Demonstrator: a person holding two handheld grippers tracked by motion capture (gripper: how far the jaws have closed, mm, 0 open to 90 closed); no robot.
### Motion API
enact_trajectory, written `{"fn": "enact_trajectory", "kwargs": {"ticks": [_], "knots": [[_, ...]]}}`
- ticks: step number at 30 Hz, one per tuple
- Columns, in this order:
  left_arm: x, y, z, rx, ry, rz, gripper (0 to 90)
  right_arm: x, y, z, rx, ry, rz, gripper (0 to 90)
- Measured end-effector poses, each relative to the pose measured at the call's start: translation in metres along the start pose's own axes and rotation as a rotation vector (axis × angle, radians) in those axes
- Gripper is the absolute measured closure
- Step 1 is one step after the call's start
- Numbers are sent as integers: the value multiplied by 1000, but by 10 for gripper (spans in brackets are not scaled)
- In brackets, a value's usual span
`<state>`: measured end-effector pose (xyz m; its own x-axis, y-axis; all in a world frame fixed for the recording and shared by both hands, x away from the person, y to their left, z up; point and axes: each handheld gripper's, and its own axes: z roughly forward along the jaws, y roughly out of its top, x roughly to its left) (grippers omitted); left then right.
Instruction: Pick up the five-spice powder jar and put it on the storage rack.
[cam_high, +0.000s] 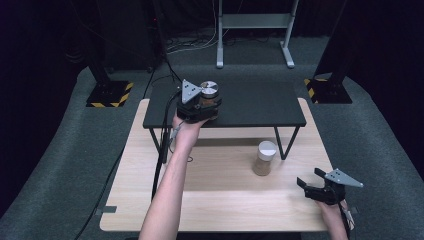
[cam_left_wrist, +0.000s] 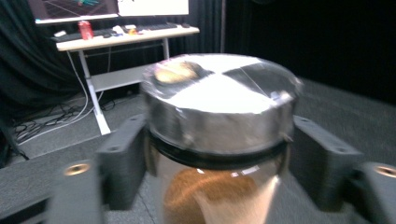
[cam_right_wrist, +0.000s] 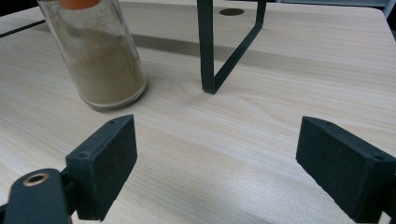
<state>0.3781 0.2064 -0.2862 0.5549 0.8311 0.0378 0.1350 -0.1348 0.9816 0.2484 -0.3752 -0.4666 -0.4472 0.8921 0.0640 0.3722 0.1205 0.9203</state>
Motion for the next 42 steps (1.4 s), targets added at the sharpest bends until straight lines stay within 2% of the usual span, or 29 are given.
{"fn": "enact_trajectory", "kwargs": {"ticks": [2, 6, 9, 16, 19, 22, 26, 29, 36, 42], "knots": [[0, 2, -1, 21, 1, 7, 176, 0, 0, 0, 0, 0, 1, 110], [1, -2, -12, 3, 8, -4, 143, 0, 0, 0, 1, 0, -3, 110], [5, -4, -20, -1, -5, -4, 125, 0, 0, 0, 2, -1, -2, 110], [7, -17, -44, -11, -25, 24, 91, 1, 0, 0, 2, -4, -5, 109], [7, -25, -54, -31, -31, 26, 87, 1, 0, 0, 2, -5, -3, 109], [5, -32, -64, -37, -32, 52, 83, 1, 0, 0, 2, -6, -4, 109], [3, -45, -76, -42, -40, 75, 84, 1, 0, 0, 1, -6, -4, 109], [4, -57, -84, -36, -49, 76, 84, 1, 0, 0, 2, -6, -5, 109], [7, -90, -102, -35, -51, 61, 84, 1, 0, 0, 3, -7, -4, 109], [11, -121, -115, -29, -53, 30, 84, 1, 0, 0, 0, -7, -3, 108]]}}
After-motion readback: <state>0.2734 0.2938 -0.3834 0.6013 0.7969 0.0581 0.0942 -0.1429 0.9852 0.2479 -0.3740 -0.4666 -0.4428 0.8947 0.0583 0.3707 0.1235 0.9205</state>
